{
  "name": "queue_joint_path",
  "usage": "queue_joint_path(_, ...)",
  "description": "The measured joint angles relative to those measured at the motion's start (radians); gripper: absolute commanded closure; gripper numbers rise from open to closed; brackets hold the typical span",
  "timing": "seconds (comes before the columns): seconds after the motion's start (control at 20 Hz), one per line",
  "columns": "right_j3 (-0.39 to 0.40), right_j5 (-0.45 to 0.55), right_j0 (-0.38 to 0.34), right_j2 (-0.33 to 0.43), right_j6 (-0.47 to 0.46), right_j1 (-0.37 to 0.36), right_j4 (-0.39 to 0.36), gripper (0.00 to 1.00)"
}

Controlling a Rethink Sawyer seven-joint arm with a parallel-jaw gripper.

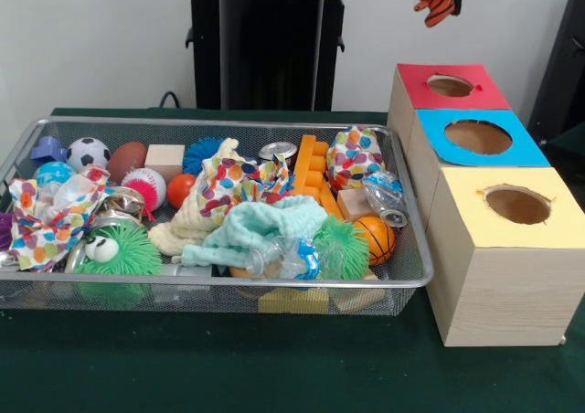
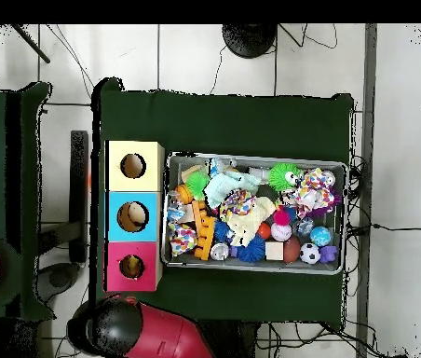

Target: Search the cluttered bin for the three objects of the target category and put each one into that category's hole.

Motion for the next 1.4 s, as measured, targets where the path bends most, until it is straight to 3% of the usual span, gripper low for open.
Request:
queue_joint_path(0.6, -0.055, -0.124, -0.114, 0.002, 0.0, 0.098, 0.002, 1.0)
queue_joint_path(1.4, -0.12, -0.121, -0.152, 0.004, 0.0, 0.126, 0.003, 1.0)
